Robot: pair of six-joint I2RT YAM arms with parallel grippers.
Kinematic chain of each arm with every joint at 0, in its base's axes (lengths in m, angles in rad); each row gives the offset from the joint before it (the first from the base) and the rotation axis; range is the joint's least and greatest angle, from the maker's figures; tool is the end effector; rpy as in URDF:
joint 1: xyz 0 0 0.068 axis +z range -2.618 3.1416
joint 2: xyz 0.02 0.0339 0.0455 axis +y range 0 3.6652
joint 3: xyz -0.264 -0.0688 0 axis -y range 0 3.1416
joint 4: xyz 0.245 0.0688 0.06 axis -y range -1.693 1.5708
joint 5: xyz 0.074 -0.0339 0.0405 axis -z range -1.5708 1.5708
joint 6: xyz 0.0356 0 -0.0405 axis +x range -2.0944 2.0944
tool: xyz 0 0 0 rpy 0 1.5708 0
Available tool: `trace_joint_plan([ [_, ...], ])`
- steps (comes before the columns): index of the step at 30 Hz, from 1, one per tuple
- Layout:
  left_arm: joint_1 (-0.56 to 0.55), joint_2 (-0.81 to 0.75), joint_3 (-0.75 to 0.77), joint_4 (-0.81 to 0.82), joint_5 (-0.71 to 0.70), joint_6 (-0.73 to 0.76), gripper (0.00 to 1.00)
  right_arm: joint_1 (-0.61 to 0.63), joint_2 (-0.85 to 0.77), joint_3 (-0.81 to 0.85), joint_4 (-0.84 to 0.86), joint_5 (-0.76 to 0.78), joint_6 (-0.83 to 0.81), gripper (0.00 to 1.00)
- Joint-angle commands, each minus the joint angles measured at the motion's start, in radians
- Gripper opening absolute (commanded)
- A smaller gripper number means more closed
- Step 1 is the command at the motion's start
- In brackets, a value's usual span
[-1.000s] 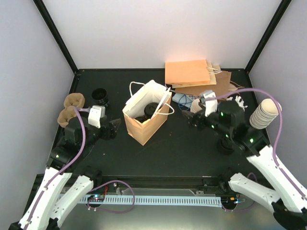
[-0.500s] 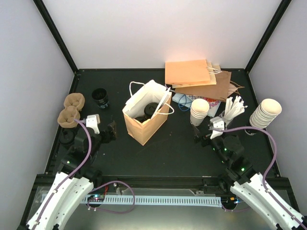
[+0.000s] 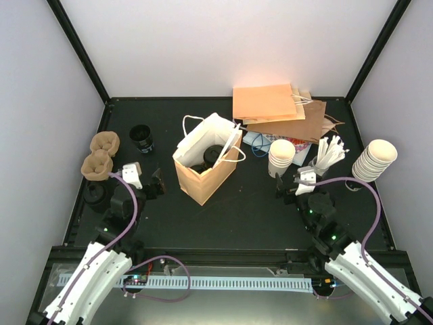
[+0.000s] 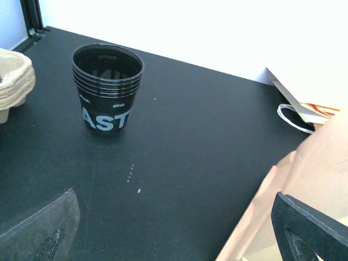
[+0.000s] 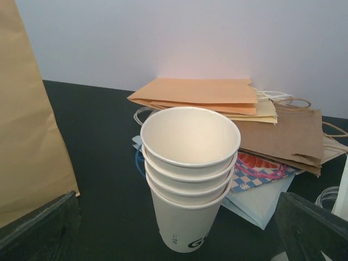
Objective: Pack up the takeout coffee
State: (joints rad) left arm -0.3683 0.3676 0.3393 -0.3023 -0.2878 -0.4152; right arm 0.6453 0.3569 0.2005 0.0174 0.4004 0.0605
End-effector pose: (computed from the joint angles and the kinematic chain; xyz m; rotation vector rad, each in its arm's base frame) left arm 0.1179 -0.0347 0.2263 -0.2393 1.8806 -0.2616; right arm 0.1120 0.0669 0.2120 -0.1999 1.6904 0.1848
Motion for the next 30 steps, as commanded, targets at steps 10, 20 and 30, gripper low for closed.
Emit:
trace_joint_plan([
  [10,0.000,0.162,-0.083,0.410,-0.223,0.260,0.99,-0.296,0.127,-0.145,0.468,-0.115,-0.100,1.00],
  [20,0.077,0.406,-0.107,0.696,-0.269,0.374,0.99,-0.431,0.451,-0.154,0.732,-0.238,-0.077,1.00],
  [30,0.227,0.591,-0.170,0.972,-0.124,0.391,0.99,-0.512,0.742,-0.061,0.935,-0.254,-0.114,1.00],
])
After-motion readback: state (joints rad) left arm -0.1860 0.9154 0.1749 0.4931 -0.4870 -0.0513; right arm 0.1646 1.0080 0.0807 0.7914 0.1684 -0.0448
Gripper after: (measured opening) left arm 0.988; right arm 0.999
